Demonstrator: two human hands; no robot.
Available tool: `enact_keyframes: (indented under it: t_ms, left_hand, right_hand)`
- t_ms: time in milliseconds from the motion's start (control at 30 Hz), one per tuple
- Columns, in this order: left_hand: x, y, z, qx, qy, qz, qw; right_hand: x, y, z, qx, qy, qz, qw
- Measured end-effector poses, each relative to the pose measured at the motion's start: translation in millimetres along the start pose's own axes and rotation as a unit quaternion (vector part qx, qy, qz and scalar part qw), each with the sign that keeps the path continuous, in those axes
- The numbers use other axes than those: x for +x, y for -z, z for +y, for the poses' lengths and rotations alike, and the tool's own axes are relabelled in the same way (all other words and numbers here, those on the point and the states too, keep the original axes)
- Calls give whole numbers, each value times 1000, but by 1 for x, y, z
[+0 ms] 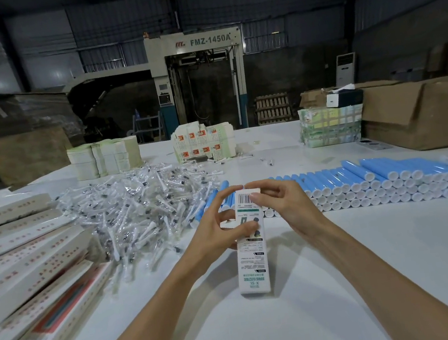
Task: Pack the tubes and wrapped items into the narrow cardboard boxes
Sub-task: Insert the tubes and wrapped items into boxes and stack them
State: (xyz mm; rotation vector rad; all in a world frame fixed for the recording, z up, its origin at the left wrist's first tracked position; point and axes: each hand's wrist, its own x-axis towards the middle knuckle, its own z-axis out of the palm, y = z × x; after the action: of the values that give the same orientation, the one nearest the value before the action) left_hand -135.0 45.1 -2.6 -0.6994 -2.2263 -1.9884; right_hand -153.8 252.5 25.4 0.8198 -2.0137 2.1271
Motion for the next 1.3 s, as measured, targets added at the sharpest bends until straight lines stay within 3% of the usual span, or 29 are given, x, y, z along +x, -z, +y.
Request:
enact_keyframes:
  t_ms: [100, 433, 767, 900, 1033, 1167, 1300]
  left_hand:
    - [0, 1, 1, -6, -5, 7, 1000]
    - [-2, -2, -3, -13, -5, -3, 1000]
    - [0, -7, -8, -9, -15, 15, 1000]
    - [3, -9, -13, -52, -15, 49, 997]
    - [3, -3, -14, -128, -19, 103, 986]
    - [2, 2, -14, -105, -41, 117, 987]
    - [5, 1, -15, -40, -53, 100, 993]
  right_hand:
    - [1, -4, 6, 9, 20, 39, 999]
    - [0, -5, 9, -25, 43, 43, 998]
    - [1, -8, 15, 2, 18, 71, 997]
    - [-1, -18, 20, 128, -100, 50, 985]
    - [-10, -22, 28, 143, -214, -45, 965]
    - [-18, -22, 24, 187, -222, -114, 950]
    - [-26, -17, 9, 100, -204, -83, 970]
